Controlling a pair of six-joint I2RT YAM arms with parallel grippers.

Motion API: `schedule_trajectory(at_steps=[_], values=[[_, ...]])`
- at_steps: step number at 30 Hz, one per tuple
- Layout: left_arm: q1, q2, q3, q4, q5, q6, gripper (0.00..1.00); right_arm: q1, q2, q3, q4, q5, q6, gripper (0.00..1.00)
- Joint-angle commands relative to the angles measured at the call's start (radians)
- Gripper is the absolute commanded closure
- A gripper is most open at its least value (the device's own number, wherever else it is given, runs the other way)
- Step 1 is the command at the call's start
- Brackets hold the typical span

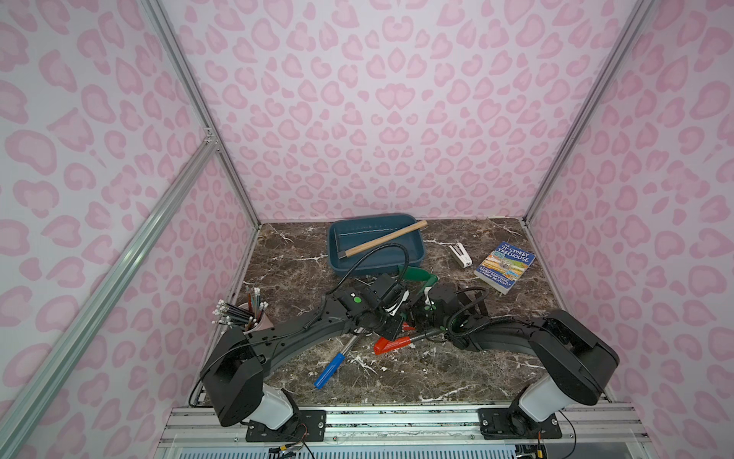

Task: Put the small hoe into the storage box
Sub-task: Pick up the hoe from the center of the board.

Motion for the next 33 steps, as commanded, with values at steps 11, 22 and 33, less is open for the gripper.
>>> schedule_trajectory(at_steps=[11, 22, 33], values=[[-0.001, -0.025, -0.009, 0.096, -0.002, 0.063, 0.8, 0.045, -0.082, 0.048, -0.166, 0.097, -0.228, 1.0], [-0.001, -0.027, 0.008, 0.092, -0.006, 0.072, 0.44, 0.045, -0.12, 0.131, -0.306, 0.139, -0.473, 1.0], [0.016, -0.09, 0.004, 0.04, -0.026, 0.077, 0.38, -0.007, -0.161, 0.146, -0.379, 0.115, -0.699, 1.0]])
